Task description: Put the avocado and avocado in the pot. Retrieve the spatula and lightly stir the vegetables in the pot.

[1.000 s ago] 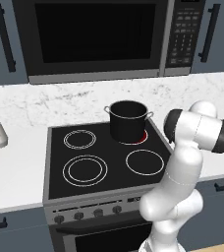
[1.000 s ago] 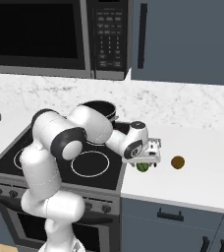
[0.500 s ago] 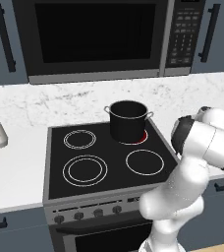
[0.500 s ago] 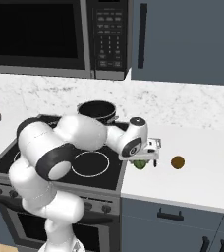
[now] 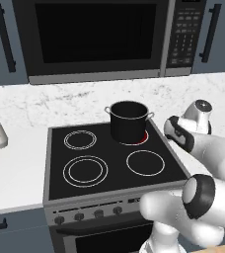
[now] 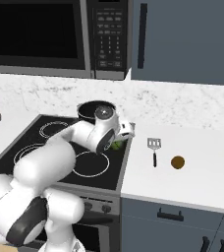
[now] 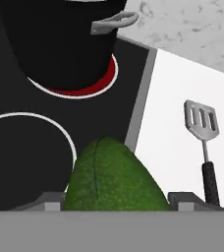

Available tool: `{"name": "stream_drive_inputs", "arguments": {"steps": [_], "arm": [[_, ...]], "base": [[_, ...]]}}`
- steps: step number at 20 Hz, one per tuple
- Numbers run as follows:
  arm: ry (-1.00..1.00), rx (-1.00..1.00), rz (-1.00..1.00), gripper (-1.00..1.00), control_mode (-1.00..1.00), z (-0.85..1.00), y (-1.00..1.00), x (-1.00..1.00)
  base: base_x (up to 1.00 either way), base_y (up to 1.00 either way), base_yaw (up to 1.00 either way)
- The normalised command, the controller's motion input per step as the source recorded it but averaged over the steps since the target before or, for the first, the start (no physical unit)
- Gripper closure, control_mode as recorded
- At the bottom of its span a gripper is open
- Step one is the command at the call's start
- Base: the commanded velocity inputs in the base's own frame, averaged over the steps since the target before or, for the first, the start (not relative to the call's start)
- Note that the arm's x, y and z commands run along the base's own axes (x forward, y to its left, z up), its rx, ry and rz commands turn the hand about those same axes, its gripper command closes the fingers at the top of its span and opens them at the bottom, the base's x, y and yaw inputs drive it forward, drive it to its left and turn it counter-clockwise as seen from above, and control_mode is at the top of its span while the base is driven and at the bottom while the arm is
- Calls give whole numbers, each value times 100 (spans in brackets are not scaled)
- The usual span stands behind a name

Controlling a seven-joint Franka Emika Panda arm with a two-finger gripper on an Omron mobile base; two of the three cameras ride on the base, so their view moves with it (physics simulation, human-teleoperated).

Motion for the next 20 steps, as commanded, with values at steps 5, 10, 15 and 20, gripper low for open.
{"name": "stream_drive_inputs", "arguments": {"steps": [5, 10, 15, 20], "arm": [[-29, -2, 6, 100, -100, 98, 96, 0], [-21, -2, 0, 100, -100, 91, 88, 16], [-8, 0, -12, 100, -100, 26, 34, 61], [1, 2, -15, 100, -100, 0, 0, 75]], "base": [[0, 0, 0], [0, 0, 0], [0, 0, 0], [0, 0, 0]]}}
